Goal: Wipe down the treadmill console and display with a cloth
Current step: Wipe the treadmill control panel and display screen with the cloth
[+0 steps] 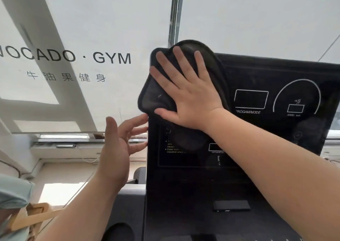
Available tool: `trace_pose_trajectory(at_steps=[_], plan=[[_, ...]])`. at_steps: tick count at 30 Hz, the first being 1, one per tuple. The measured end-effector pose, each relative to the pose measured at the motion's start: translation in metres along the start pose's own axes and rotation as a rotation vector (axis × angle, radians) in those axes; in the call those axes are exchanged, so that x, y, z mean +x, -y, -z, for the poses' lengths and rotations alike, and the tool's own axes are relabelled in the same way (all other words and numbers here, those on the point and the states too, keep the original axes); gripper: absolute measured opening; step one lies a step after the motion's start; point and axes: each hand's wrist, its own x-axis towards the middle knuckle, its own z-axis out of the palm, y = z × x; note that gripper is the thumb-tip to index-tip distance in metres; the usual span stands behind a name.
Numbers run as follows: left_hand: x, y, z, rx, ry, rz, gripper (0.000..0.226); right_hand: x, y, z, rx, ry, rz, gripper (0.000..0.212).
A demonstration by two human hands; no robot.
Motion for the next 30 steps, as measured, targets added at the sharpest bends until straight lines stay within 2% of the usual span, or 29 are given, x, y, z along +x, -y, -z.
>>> trace_pose_trajectory(at_steps=[4, 8, 10, 14, 19, 21, 23, 27, 28, 30], plan=[[0.000, 0.003, -0.001, -0.042, -0.005, 0.005, 0.091, -0.052, 0.018, -0.023, -0.028, 0.047, 0.369, 0.089], [0.001, 0.004, 0.003, -0.029, 0.037, 0.020, 0.094, -0.063, -0.006, -0.028, -0.050, 0.086, 0.632, 0.089], [0.000, 0.004, 0.003, -0.031, 0.041, 0.023, 0.093, -0.038, -0.028, -0.018, -0.073, 0.070, 0.597, 0.091], [-0.001, 0.003, 0.003, -0.077, 0.050, 0.031, 0.092, 0.009, -0.058, 0.006, -0.076, 0.015, 0.318, 0.096], [-0.004, 0.005, 0.006, -0.185, 0.066, 0.034, 0.090, -0.007, -0.017, -0.001, 0.000, -0.033, 0.022, 0.097], [-0.003, 0.008, 0.007, -0.195, 0.070, 0.037, 0.091, -0.032, 0.008, -0.012, 0.012, 0.002, 0.138, 0.097], [-0.002, 0.008, 0.009, -0.193, 0.076, 0.039, 0.090, -0.060, 0.023, -0.024, 0.019, 0.051, 0.369, 0.095], [-0.002, 0.007, 0.010, -0.167, 0.087, 0.043, 0.088, -0.070, 0.008, -0.032, 0.009, 0.122, 0.727, 0.087], [-0.002, 0.007, 0.010, -0.163, 0.088, 0.044, 0.088, -0.060, -0.003, -0.028, 0.001, 0.123, 0.753, 0.087], [-0.002, 0.007, 0.009, -0.163, 0.087, 0.047, 0.088, -0.029, -0.028, -0.014, -0.027, 0.069, 0.649, 0.088]])
